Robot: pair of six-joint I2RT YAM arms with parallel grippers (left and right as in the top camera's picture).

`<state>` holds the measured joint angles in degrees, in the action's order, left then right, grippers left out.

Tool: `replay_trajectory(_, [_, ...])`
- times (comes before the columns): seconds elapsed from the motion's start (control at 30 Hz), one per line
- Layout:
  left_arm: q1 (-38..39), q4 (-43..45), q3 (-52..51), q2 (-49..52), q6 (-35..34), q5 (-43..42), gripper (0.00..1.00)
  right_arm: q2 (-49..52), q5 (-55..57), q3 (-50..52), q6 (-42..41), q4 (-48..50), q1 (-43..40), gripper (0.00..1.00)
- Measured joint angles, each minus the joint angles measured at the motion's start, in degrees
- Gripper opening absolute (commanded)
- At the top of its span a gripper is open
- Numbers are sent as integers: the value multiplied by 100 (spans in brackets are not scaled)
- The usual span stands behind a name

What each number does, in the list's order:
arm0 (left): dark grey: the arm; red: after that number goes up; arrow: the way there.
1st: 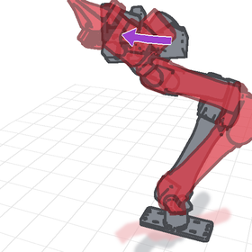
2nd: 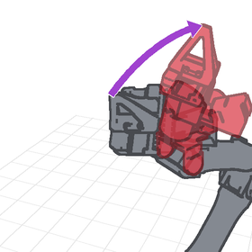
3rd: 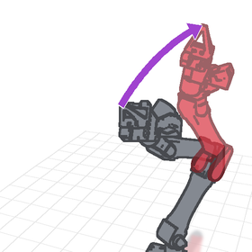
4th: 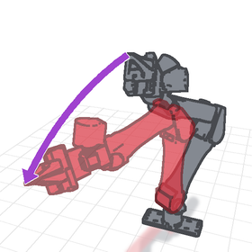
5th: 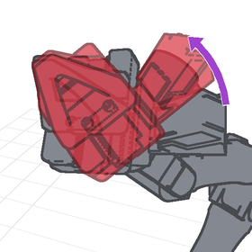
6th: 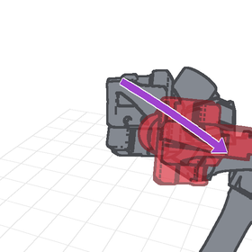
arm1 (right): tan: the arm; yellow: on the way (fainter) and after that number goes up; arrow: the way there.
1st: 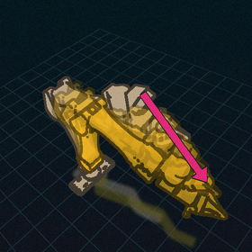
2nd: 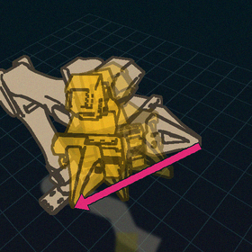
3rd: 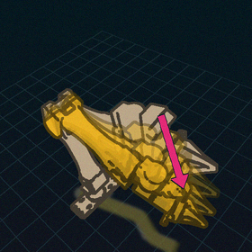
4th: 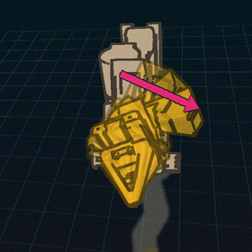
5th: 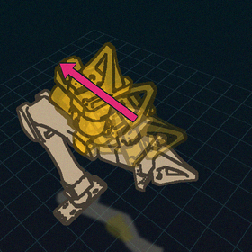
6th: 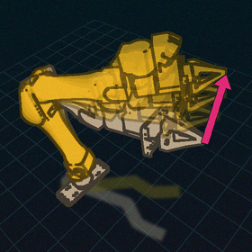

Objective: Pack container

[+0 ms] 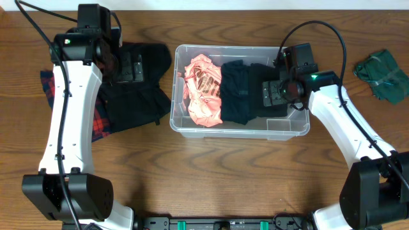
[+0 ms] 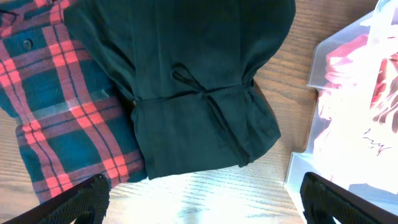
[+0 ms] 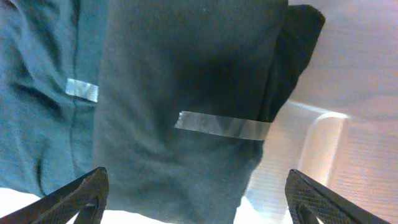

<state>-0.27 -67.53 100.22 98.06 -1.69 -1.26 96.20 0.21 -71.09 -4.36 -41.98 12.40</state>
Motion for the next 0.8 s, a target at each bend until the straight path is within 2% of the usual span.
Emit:
replay_trajectory(0.13, [0,0,0,0,0,0,98,0,48,-278,168,-302,0,74])
replay_trajectory(0.27, [0,0,0,0,0,0,98,0,59,-817,181,-564,0,37])
replay_trajectory(0.33, [0,2,0,0,-2,2,98,0,68,-968,138,-551,0,25])
replay_trajectory(0.47, [0,2,0,-2,0,2,98,4,68,-973,50,-555,0,20])
replay_trajectory(0.8, [0,2,0,0,0,2,98,315,-74,-114,-63,304,0,21])
